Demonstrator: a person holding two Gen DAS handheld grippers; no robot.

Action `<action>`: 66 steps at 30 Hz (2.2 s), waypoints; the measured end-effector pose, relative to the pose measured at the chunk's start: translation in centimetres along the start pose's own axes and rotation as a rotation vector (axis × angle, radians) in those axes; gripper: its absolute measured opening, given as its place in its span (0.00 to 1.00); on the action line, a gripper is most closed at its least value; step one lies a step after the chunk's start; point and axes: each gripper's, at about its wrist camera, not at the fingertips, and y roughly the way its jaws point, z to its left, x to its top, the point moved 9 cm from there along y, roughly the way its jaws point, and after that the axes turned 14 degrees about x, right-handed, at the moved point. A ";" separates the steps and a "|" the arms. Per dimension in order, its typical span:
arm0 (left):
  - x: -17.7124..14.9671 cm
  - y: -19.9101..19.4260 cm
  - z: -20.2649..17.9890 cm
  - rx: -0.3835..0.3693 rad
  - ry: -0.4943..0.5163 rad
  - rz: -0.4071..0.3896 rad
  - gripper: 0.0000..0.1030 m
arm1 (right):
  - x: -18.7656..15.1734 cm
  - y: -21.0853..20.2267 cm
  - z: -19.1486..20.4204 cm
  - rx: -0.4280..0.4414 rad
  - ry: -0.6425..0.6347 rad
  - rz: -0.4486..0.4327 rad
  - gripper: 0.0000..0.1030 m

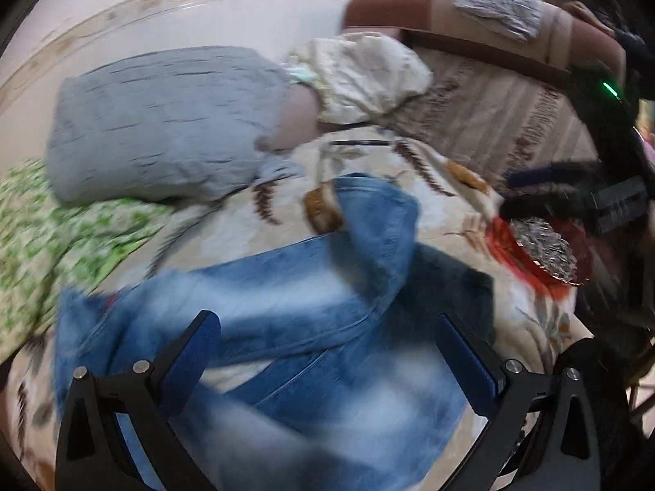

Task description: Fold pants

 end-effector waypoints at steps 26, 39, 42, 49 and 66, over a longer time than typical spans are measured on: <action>-7.8 13.3 5.8 -0.123 -0.870 0.471 1.00 | 9.2 14.6 -6.6 0.100 0.150 0.183 1.00; -8.0 14.0 7.2 -0.100 -0.878 0.512 0.18 | 7.8 18.3 -7.4 0.077 0.157 0.282 0.12; -6.6 12.6 7.6 -0.091 -0.866 0.451 0.13 | 8.7 17.0 -6.5 0.076 0.125 0.258 0.09; -1.2 10.8 10.2 -0.118 -0.945 0.253 0.12 | 16.2 11.4 -4.2 0.071 0.011 0.038 0.07; -4.0 19.3 5.8 -0.042 -0.866 0.438 0.55 | 11.1 19.8 -17.0 -0.165 0.250 0.223 0.12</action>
